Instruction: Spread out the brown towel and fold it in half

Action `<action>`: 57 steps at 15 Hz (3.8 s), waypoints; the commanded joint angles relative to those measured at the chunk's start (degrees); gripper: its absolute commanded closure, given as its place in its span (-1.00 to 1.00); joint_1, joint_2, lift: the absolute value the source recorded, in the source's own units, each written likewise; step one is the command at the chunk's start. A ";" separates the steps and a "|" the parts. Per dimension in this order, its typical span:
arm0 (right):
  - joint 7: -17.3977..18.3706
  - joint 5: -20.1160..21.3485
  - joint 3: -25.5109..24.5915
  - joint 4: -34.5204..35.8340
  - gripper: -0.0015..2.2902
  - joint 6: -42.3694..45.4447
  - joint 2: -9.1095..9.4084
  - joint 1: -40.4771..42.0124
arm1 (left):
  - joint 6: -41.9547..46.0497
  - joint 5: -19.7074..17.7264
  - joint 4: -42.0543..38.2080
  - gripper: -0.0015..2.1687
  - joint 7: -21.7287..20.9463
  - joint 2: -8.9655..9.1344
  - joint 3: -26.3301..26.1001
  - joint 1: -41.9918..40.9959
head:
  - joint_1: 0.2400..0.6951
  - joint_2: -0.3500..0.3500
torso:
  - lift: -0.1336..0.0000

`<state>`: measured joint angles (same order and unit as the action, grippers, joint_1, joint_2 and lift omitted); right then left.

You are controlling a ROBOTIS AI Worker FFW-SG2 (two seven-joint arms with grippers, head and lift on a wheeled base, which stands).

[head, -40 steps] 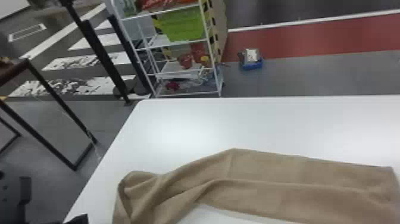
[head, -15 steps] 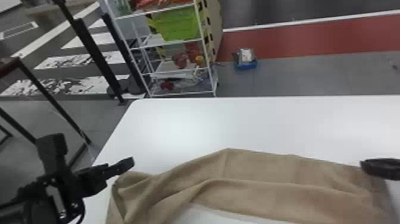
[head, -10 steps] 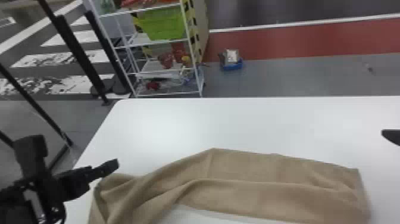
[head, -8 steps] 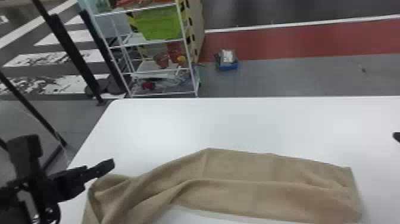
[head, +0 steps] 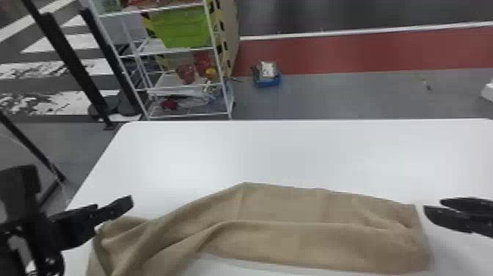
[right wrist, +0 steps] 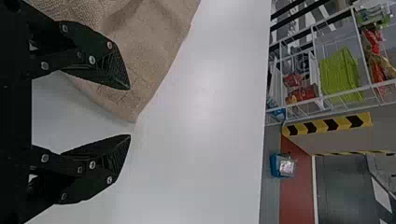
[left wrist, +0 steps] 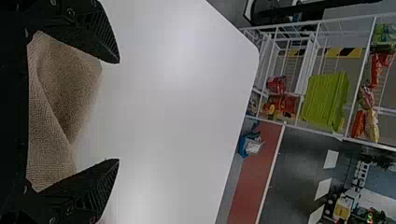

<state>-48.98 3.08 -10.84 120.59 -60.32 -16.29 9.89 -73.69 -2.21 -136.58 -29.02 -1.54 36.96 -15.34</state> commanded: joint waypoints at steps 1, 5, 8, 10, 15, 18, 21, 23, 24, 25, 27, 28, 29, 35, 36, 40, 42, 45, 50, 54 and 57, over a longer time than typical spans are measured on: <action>2.83 3.08 4.69 -0.62 -0.92 6.92 1.34 1.45 | 0.43 -0.17 0.00 -0.86 -0.16 -0.13 0.57 -0.22 | 1.00 0.66 | -0.85; 7.40 5.71 9.61 -2.20 -0.89 10.79 1.34 1.19 | 1.13 -0.34 0.08 -0.86 -0.33 -0.22 1.18 -0.92 | 1.00 0.79 | -0.85; 6.97 8.88 12.16 -3.60 -0.86 3.93 1.34 -1.71 | 1.13 -0.34 -0.27 -0.86 -0.42 -0.22 1.18 -0.92 | 1.00 0.88 | -0.85; 5.47 9.58 12.60 -4.40 -0.83 -0.81 0.91 -3.56 | 0.95 -0.34 -0.36 -0.86 -0.42 -0.22 1.10 -1.01 | 1.00 0.89 | -0.85; 1.96 11.34 12.95 -7.03 -0.83 -10.13 0.73 -8.92 | 0.95 0.01 -0.44 -0.86 -0.16 -0.22 0.57 -1.18 | 1.00 0.85 | -0.85; 1.96 11.07 14.62 -9.58 -0.74 -10.31 0.99 -11.12 | 1.13 0.18 -0.36 -0.86 -0.07 -0.13 0.39 -1.36 | 1.00 0.81 | -0.85; 0.46 10.81 16.12 -12.13 -0.22 -11.89 1.08 -13.40 | 1.13 0.45 -0.36 -0.86 0.02 -0.22 0.57 -1.36 | 1.00 0.83 | -0.85; -0.33 10.64 16.38 -12.39 0.29 -12.59 1.17 -14.11 | 1.66 0.71 -0.27 -0.86 0.02 -0.22 0.66 -1.36 | 1.00 0.86 | -0.85; -0.59 10.55 16.38 -12.31 0.42 -12.59 1.17 -14.37 | 2.01 0.71 -0.27 -0.86 0.02 -0.22 0.74 -1.36 | 1.00 0.89 | -0.85; -0.59 10.46 16.47 -12.31 0.45 -12.94 1.17 -14.37 | 2.18 0.71 -0.18 -0.86 0.02 -0.31 0.74 -1.36 | 1.00 0.90 | -0.85; -0.68 10.20 16.12 -11.69 0.45 -13.29 1.17 -13.75 | 2.18 0.71 -0.27 -0.86 0.11 -0.31 0.74 -1.36 | 1.00 0.91 | -0.85; -0.94 10.11 15.06 -10.46 0.45 -12.77 1.17 -12.61 | 2.36 0.71 -0.27 -0.86 0.11 -0.31 0.83 -1.27 | 1.00 0.92 | -0.85; -0.94 10.02 13.57 -7.30 0.45 -11.71 1.17 -11.03 | 2.36 0.71 -0.18 -0.86 0.19 -0.31 0.83 -1.27 | 1.00 0.92 | -0.85; -7.36 11.51 5.04 2.90 0.45 3.05 -0.24 5.58 | 5.35 0.62 3.42 -0.86 0.98 -1.98 0.74 0.22 | 1.00 0.90 | -0.85; -6.66 11.87 5.57 3.16 0.45 8.33 -0.24 8.04 | 5.35 0.62 4.48 -0.86 0.90 -2.33 0.66 0.58 | 1.00 0.90 | -0.85; -3.49 19.34 11.20 3.08 0.45 18.87 -1.91 11.38 | 10.09 1.06 11.95 -0.86 0.98 -5.58 -0.66 1.37 | 1.00 0.99 | -0.85; -3.05 19.42 11.11 2.99 0.45 18.70 -2.00 11.38 | 15.37 5.90 20.91 -0.86 1.34 -9.36 -5.94 5.59 | 1.00 1.00 | -0.85; -3.05 19.51 10.93 1.32 0.45 18.17 -1.47 9.98 | 17.83 6.51 27.33 -0.86 -0.69 -12.62 -7.25 8.57 | 1.00 1.00 | -0.85; -3.14 18.81 10.84 -3.69 0.45 17.12 -1.56 5.49 | 9.04 7.13 23.73 -0.87 -9.04 -15.69 -3.83 7.61 | 1.00 1.00 | -0.85; -3.05 18.72 9.88 -5.71 0.45 17.29 -1.56 4.44 | 1.83 5.81 20.65 -0.86 -17.91 -16.22 -2.95 7.43 | 1.00 0.97 | -0.85; -3.05 18.55 10.32 -6.68 0.45 17.29 -1.29 3.38 | 2.36 6.95 20.91 -0.86 -19.76 -16.39 -4.00 7.43 | 1.00 0.90 | -0.85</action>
<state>-52.02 21.71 -0.71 114.28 -43.04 -17.72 13.70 -71.54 4.12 -115.89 -48.40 -17.77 33.66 -7.92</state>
